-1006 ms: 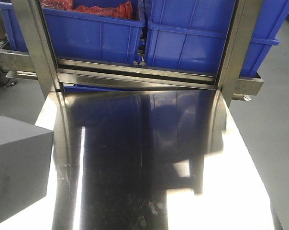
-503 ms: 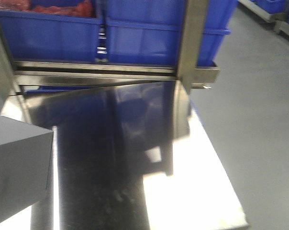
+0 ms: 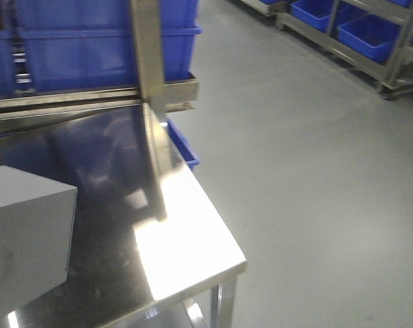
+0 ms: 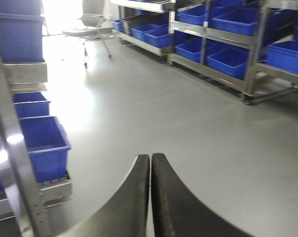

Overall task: Sort gray base to blue bin
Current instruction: 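Turn the base away from the table holding the block in the left gripper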

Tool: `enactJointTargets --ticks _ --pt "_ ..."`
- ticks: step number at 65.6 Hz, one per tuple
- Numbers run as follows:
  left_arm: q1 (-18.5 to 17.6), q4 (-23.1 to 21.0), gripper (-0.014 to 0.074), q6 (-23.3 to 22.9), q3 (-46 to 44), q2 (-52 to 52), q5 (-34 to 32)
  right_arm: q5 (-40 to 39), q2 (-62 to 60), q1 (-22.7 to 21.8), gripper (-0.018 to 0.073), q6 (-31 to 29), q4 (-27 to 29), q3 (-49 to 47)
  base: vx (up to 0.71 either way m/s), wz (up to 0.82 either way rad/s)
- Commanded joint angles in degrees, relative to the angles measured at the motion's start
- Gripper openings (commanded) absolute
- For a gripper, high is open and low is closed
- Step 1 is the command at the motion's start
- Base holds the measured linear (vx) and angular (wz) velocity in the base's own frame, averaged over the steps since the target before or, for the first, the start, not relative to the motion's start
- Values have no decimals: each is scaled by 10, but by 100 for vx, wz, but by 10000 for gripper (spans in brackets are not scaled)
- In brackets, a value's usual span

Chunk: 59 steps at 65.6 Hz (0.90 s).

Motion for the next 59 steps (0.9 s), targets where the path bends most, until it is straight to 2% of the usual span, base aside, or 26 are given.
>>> enactJointTargets --ticks 1,59 --pt "-4 -3 4 -4 -16 6 -59 -43 2 0 -5 -5 -6 1 -12 -53" --pt "-4 -3 4 -4 -16 6 -59 -43 2 0 -5 -5 -6 1 -3 -37"
